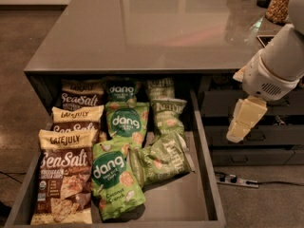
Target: Pick green jalapeno chip bag from top drawer and place on counter
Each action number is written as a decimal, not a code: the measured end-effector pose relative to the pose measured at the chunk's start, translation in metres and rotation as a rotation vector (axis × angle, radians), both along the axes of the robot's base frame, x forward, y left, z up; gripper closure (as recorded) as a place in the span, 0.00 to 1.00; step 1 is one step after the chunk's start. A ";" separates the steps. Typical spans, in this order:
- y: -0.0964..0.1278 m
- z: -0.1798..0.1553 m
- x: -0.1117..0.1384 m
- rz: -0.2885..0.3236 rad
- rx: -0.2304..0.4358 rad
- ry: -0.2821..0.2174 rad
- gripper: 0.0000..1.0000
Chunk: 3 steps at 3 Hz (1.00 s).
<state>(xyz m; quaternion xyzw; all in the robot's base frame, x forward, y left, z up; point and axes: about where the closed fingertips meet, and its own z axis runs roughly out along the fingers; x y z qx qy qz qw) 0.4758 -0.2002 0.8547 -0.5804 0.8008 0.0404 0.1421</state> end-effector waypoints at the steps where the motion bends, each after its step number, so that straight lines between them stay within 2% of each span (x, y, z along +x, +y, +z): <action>1: 0.020 -0.026 0.010 0.004 0.074 -0.030 0.00; 3: 0.029 -0.030 0.008 0.027 0.078 -0.027 0.00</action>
Offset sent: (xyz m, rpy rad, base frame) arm 0.0031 0.0128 -0.0203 0.0503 -0.0047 0.0067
